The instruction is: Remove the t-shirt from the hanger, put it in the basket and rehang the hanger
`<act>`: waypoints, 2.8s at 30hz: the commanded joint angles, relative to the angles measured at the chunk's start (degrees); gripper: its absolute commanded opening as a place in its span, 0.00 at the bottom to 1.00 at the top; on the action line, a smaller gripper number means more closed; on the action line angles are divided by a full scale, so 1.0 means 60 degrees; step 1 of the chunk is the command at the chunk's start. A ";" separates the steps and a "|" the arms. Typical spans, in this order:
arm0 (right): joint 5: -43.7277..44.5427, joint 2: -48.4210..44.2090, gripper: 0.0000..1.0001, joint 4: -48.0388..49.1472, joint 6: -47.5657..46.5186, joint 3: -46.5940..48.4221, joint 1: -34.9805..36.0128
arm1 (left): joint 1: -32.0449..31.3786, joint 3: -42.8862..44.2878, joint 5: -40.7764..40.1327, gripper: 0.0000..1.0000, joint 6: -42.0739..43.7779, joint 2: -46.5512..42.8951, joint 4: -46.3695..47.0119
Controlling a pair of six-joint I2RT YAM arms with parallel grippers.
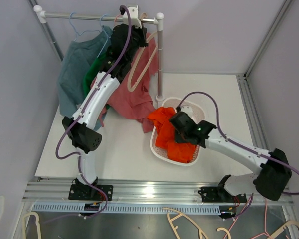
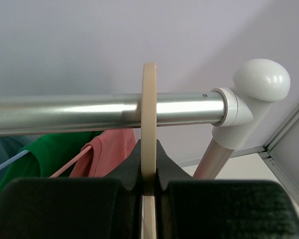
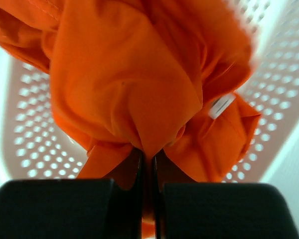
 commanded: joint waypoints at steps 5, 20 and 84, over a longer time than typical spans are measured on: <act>-0.1024 0.1267 0.00 0.0712 -0.0132 -0.0114 0.0450 | -0.0170 -0.1070 0.0599 0.50 -0.0147 -0.1377 -0.0947; -0.1112 0.1474 0.00 0.0917 0.1449 -0.1606 0.2440 | 0.0034 -0.3444 0.0687 0.99 0.0131 -0.4674 -0.0756; 0.1599 -0.2130 0.99 -0.1607 0.2742 0.0340 0.4348 | 0.2277 0.1243 0.1174 0.01 -0.1025 -0.2155 -0.2936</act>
